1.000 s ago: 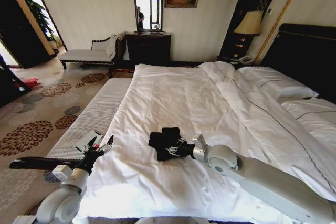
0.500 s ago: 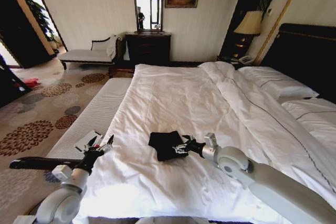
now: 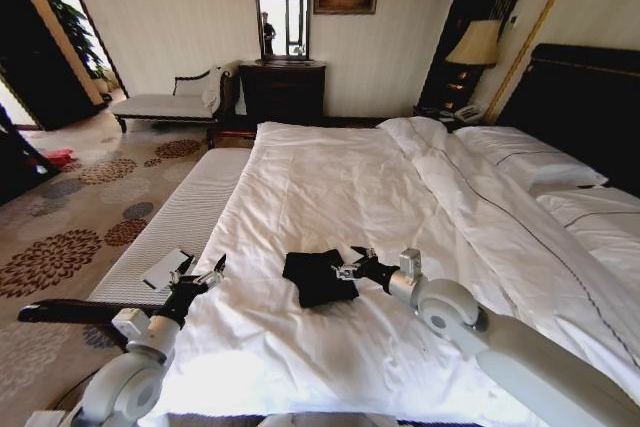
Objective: Fold the clothes on the bed.
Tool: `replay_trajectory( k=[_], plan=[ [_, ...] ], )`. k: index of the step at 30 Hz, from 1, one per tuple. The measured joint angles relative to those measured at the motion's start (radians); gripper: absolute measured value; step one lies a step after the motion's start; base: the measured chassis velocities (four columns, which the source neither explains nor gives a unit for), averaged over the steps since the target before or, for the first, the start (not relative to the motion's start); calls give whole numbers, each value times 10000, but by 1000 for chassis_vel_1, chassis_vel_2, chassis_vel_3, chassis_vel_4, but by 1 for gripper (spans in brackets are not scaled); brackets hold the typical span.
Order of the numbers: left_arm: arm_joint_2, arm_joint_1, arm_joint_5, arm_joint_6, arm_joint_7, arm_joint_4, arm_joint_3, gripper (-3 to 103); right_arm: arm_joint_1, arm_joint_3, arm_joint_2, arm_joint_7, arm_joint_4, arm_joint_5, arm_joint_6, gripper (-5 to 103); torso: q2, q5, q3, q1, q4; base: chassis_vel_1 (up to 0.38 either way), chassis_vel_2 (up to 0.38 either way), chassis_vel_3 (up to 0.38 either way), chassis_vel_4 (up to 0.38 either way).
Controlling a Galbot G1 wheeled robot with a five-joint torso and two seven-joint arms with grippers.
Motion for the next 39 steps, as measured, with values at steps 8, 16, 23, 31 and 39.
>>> replay_trajectory(
  k=[8,16,23,31,39],
  plan=[
    [-6,-821,1000,-115,-656,293,683,100,-2121,2703,641,-87,-1766,-2365,2060,100,-1,7,2,1,-6,0,0,0,0],
    [-425,-1097,2740,-975,-1252,395,1673,100,-4781,6222,2462,-509,-1977,-4158,4014,100,0,4,0,0,-4,0,0,0,0],
    [-1028,-136,3970,-1716,-691,398,1522,100,-6569,7613,4187,-964,-1241,-5384,5230,100,1,2,-1,-1,-6,0,0,0,0],
    [-1347,733,4354,-2462,-115,691,711,100,-6828,7941,4659,-1114,-926,-5611,5487,100,0,0,0,-1,-3,0,0,0,0],
    [-1421,962,4457,-2723,100,831,392,100,-6749,7945,4620,-1192,-899,-5655,5536,100,0,2,0,0,-3,0,0,0,0]
  ],
)
